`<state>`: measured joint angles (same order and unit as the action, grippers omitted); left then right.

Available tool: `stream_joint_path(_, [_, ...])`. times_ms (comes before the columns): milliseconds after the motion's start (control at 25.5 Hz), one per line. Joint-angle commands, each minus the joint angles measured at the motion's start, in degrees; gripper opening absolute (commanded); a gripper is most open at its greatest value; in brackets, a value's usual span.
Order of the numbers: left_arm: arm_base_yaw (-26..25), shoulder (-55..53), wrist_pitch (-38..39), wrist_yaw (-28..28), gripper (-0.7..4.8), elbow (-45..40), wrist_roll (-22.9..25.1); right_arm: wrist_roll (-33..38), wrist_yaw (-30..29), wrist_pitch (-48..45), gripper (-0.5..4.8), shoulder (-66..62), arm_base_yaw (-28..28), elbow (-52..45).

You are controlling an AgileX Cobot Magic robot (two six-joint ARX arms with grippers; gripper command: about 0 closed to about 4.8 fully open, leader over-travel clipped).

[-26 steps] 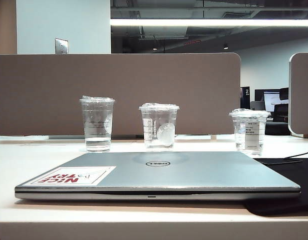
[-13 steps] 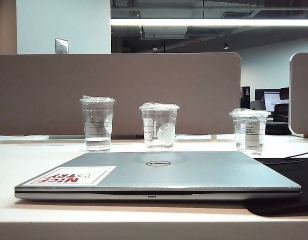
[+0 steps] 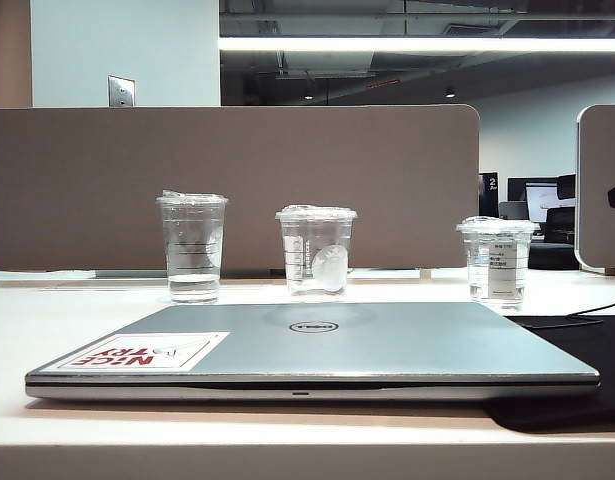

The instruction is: Pick up the coffee cup on the middle and place it on the left side of the laptop.

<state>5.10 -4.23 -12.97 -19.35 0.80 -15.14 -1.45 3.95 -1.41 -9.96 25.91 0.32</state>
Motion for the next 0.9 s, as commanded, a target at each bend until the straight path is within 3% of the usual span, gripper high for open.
stream_joint_path(39, [2.1, -7.0, -3.1, -3.0, -0.06, 2.9, -0.8, 0.2, 0.0, -1.0, -0.05, -0.9, 0.4, -0.2])
stream_joint_path(196, [6.4, -19.8, -6.0, -4.0, -0.06, 6.2, 6.2, 0.2, 0.0, -0.9, -0.05, -1.8, 1.0, -0.2])
stream_joint_path(235, [8.7, -27.3, -9.4, -4.0, -0.05, 8.0, 9.5, 0.2, 0.0, -0.9, -0.05, -2.0, 1.4, -0.2])
stream_joint_path(392, [12.8, -47.1, -20.0, -3.8, 0.1, 14.1, 14.3, 0.2, 0.0, -0.9, -0.05, -1.9, 1.6, -0.2])
stream_joint_path(431, [13.0, -52.7, -22.8, -3.8, 0.42, 16.0, 14.9, 0.2, 0.0, -0.9, -0.05, -2.0, 1.6, -0.2])
stream_joint_path(549, [13.0, -72.3, -31.4, -5.3, 2.45, 24.6, 13.9, 0.1, 0.0, -0.9, -0.05, -1.9, 1.6, -0.2])
stream_joint_path(666, [13.0, -80.6, -31.5, -5.3, 3.39, 29.6, 13.0, 0.2, 0.0, -0.9, -0.05, -1.9, 1.6, -0.2])
stream_joint_path(744, [13.9, -85.7, -32.3, -5.3, 4.69, 32.8, 13.2, 0.2, 0.2, -0.9, -0.05, -1.9, 1.6, -0.2])
stream_joint_path(901, [14.8, -93.8, -33.3, -5.4, 4.79, 38.7, 13.2, 0.2, 0.2, -0.9, -0.05, -1.9, 1.6, -0.2])
